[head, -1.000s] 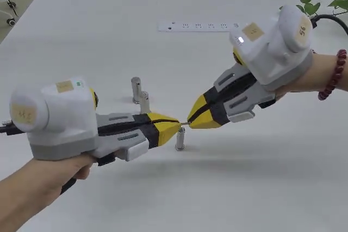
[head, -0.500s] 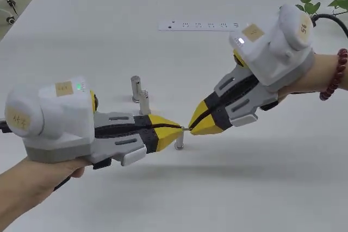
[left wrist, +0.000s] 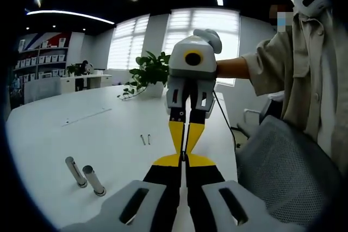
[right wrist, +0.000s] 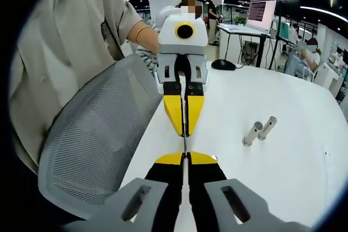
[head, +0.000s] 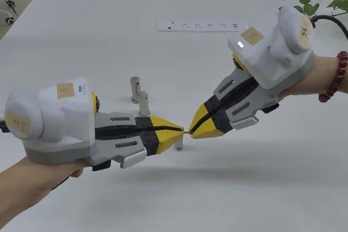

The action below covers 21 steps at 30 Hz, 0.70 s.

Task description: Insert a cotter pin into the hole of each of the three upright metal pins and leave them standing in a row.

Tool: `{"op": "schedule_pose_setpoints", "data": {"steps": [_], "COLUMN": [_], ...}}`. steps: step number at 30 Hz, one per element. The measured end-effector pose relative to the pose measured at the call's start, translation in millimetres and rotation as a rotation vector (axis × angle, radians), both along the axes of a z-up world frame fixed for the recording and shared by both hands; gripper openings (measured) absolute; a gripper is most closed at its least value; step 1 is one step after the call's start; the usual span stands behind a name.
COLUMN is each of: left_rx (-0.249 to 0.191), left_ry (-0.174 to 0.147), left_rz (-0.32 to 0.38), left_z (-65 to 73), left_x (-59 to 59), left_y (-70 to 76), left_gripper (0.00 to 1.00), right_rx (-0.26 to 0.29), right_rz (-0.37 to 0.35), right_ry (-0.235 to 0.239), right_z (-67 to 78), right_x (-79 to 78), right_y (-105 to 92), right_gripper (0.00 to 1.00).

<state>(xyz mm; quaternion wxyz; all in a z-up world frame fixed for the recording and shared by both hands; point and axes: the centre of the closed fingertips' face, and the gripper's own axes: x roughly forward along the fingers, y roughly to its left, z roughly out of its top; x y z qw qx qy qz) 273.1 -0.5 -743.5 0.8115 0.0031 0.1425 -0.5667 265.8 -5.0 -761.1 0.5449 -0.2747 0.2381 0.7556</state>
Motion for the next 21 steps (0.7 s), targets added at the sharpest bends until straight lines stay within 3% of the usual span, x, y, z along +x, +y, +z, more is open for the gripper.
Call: {"op": "schedule_pose_setpoints", "data": {"steps": [6, 13, 21], "left_rx": [-0.008, -0.017, -0.032], "left_ry": [0.014, 0.009, 0.012], "left_rz": [0.021, 0.056, 0.108], "left_z": [-1.0, 0.1, 0.6], "left_x": [1.0, 4.2, 6.3], "left_y": [0.1, 4.7, 10.9], "left_gripper": [0.01, 0.16, 0.28], "right_rx": [-0.015, -0.047, -0.096], "right_rz": [-0.001, -0.012, -0.072], "right_ry": [-0.026, -0.035, -0.033], "right_z": [-1.5, -7.0, -11.9], "right_x": [1.1, 1.8, 7.2], "right_y": [-1.5, -6.4, -13.5], "right_gripper": [0.02, 0.02, 0.02]}}
